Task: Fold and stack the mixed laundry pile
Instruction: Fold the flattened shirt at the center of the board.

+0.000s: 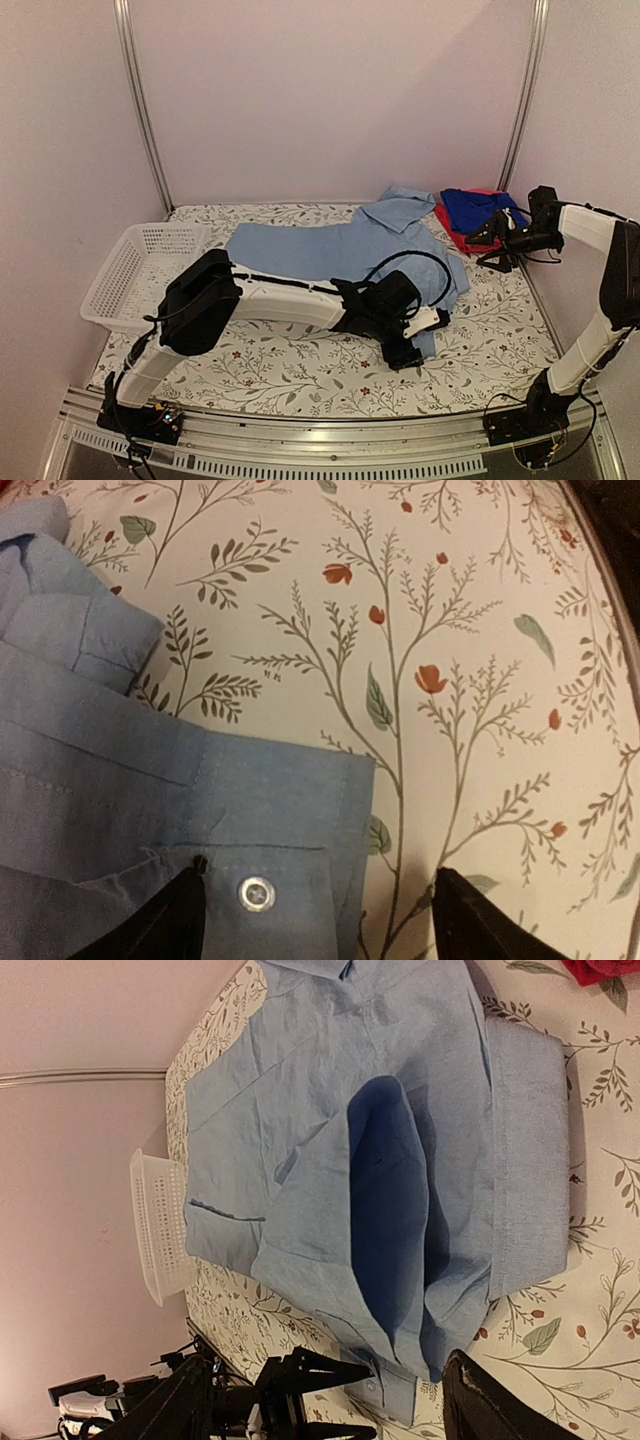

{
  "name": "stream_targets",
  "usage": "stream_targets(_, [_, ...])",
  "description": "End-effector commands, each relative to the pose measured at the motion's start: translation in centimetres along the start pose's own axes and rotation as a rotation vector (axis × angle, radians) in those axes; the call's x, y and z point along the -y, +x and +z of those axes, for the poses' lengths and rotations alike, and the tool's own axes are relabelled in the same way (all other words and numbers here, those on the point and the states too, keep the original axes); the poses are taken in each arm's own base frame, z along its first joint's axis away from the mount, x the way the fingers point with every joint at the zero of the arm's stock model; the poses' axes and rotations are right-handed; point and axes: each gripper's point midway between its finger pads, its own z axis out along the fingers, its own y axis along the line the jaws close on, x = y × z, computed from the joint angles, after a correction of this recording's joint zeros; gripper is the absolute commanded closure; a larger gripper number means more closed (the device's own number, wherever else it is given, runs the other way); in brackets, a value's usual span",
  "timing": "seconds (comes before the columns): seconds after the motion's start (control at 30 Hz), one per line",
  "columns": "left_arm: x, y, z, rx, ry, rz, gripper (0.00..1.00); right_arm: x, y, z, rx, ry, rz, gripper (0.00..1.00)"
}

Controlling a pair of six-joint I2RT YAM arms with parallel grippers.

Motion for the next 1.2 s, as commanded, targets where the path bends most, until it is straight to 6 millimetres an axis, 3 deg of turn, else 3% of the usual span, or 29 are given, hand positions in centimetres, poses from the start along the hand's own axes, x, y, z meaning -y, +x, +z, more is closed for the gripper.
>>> stream_targets(0.0, [-1.5,2.2,2.1,-0.05,-0.062,0.003,0.23,-0.4,0.1,-0.2,0.006,-0.019,-0.021,0.22])
stream_targets(0.07, [-1.8,3.8,2.8,-0.087,-0.081,0.0,0.26,-0.3,0.2,-0.2,0.004,-0.017,-0.021,0.22])
stream_targets(0.17, [-1.6,6.7,3.8,-0.153,-0.074,-0.018,0.4,-0.3,0.2,-0.2,0.004,-0.013,-0.022,0.22])
stream_targets(0.27, [-1.5,9.3,4.1,-0.226,-0.07,-0.023,0.67,-0.2,0.2,-0.2,0.006,-0.008,-0.024,0.22])
stream_targets(0.37, [-1.6,9.2,3.2,-0.236,-0.077,0.001,0.98,0.0,0.2,-0.2,0.004,-0.002,-0.024,0.22])
stream_targets(0.43, [-1.6,6.8,2.0,-0.187,-0.076,0.021,1.0,0.1,0.2,-0.1,0.005,0.003,-0.034,0.23])
stream_targets(0.53, [-1.7,0.0,-1.7,-0.038,-0.074,0.028,1.0,0.2,0.2,-0.1,0.007,0.008,-0.049,0.23])
stream_targets(0.63, [-3.0,-8.3,-7.9,0.165,-0.089,-0.006,1.0,-0.1,0.0,-0.1,0.015,-0.008,-0.068,0.23])
stream_targets(0.73, [-5.3,-13.4,-13.3,0.321,-0.1,-0.08,1.0,-0.3,0.1,0.1,0.022,-0.037,-0.076,0.23])
stream_targets(0.9, [-12.4,-16.3,-19.4,0.475,-0.201,-0.263,1.0,0.0,0.6,0.4,0.025,-0.055,-0.089,0.23])
stream_targets(1.07, [-20.1,-15.5,-23.1,0.601,-0.289,-0.462,1.0,0.0,1.3,0.8,0.029,-0.063,-0.122,0.23])
stream_targets(1.17, [-22.9,-14.5,-23.4,0.643,-0.286,-0.535,1.0,-0.3,2.0,1.8,0.005,-0.045,-0.172,0.23])
